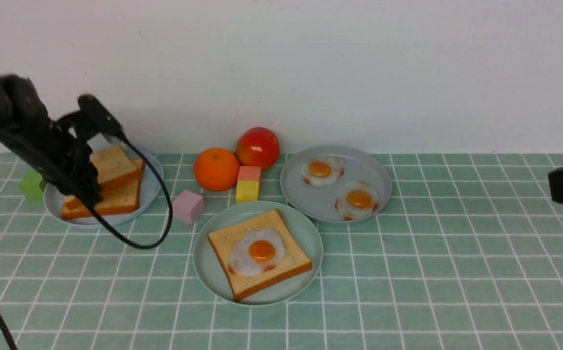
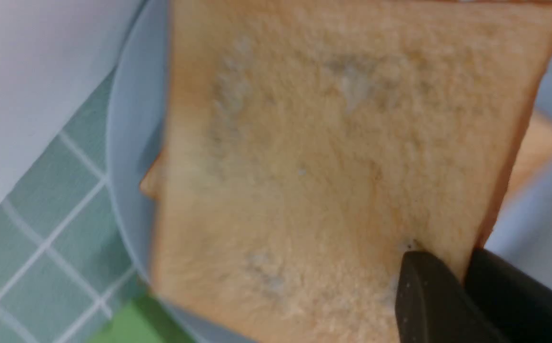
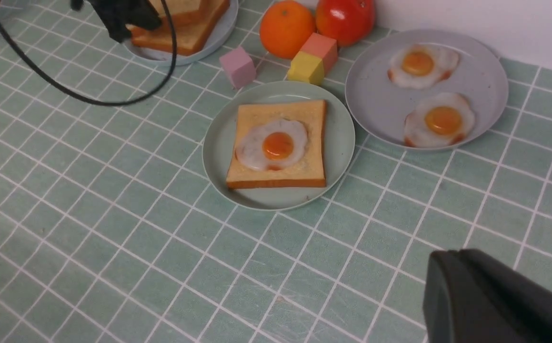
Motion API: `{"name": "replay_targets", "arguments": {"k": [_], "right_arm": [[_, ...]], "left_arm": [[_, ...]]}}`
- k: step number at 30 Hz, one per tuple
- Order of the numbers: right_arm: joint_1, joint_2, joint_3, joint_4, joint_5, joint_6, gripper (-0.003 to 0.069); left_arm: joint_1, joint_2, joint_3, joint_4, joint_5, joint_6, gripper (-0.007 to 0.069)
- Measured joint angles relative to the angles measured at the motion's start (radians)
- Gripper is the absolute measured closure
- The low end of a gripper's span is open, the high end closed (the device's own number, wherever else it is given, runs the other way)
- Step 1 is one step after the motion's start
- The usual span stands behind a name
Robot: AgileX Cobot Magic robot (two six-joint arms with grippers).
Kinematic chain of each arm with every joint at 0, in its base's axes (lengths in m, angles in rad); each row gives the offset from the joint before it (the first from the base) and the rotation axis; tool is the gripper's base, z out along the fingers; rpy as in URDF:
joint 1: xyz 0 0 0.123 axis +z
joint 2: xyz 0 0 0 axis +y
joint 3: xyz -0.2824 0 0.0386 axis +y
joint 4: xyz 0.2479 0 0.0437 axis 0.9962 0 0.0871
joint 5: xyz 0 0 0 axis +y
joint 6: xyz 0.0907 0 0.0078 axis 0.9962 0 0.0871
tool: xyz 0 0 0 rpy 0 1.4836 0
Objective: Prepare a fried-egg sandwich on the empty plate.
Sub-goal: Use the left arm to grab a slice of bread, then use the left arm to place a slice of bread on the fried egg in the middle
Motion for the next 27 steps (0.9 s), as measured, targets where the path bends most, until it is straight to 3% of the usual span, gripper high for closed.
{"name": "replay_targets", "arguments": {"k": [2,5,8,10,12,15,18,27], "right_arm": [[0.0,0.0,0.0,0.0,0.0,-0.001,0.0643],[0.0,0.0,0.0,0.0,0.0,-0.018,0.0643],[0.0,0.0,0.0,0.0,0.001,-0.023,0.0643],[0.0,0.0,0.0,0.0,0.01,-0.027,0.0641],[0.0,0.0,0.0,0.0,0.021,-0.033,0.064],[0.0,0.0,0.0,0.004,0.048,-0.04,0.0637],[0.0,0.0,0.0,0.028,0.076,-0.041,0.0635],[0.0,-0.002,0.0,0.083,0.187,-0.048,0.0627]], "left_arm": [[-0.01,-0.037,0.0,-0.013,0.045,-0.042,0.0567],[-0.079,-0.158,0.017,-0.036,0.151,-0.285,0.0568],[-0.148,-0.231,0.066,-0.026,0.176,-0.408,0.0568],[-0.287,-0.323,0.176,0.03,0.172,-0.498,0.0568],[-0.357,-0.352,0.228,0.066,0.15,-0.526,0.0568],[-0.544,-0.383,0.342,0.15,0.055,-0.577,0.0569],[-0.644,-0.361,0.374,0.224,-0.022,-0.635,0.0569],[-0.697,-0.24,0.379,0.348,-0.151,-0.715,0.0577]]}}
